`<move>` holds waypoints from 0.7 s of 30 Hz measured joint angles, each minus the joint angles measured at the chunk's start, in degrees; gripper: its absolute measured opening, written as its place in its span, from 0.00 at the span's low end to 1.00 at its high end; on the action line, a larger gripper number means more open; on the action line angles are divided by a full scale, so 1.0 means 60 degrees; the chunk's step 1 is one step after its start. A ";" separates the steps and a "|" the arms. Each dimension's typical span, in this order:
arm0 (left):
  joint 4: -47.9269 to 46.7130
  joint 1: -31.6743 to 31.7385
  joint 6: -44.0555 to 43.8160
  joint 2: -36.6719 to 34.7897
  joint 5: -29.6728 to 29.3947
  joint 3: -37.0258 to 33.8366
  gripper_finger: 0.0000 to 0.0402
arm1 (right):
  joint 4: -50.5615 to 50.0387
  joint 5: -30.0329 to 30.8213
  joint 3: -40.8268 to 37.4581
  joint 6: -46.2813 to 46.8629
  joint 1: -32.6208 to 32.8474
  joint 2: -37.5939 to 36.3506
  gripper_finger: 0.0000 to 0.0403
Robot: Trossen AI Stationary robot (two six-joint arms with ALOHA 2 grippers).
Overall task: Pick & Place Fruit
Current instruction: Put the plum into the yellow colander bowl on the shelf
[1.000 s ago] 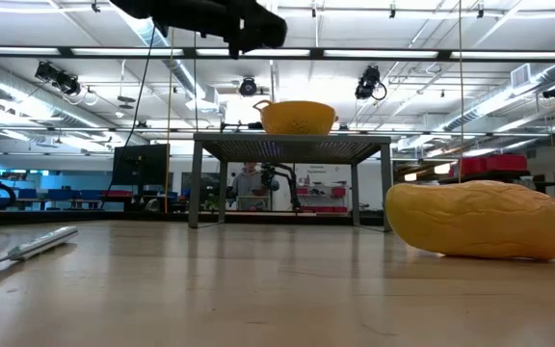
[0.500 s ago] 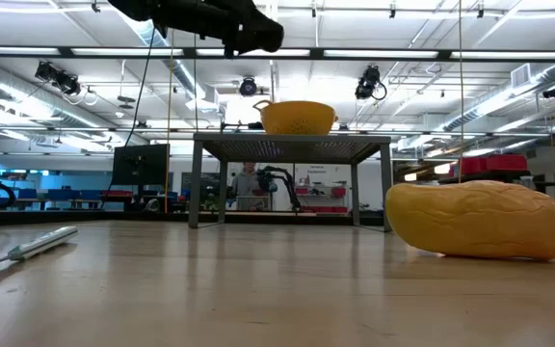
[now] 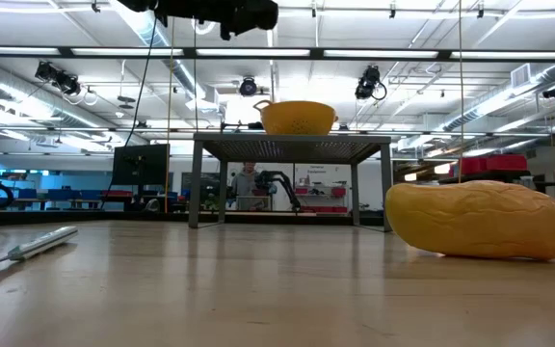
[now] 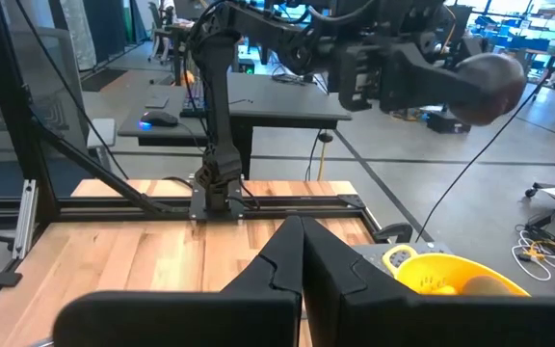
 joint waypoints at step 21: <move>0.0201 0.0105 -0.0452 0.1176 0.0208 0.0121 0.65 | 0.0004 0.0011 0.0000 0.0000 0.0000 -0.0002 0.01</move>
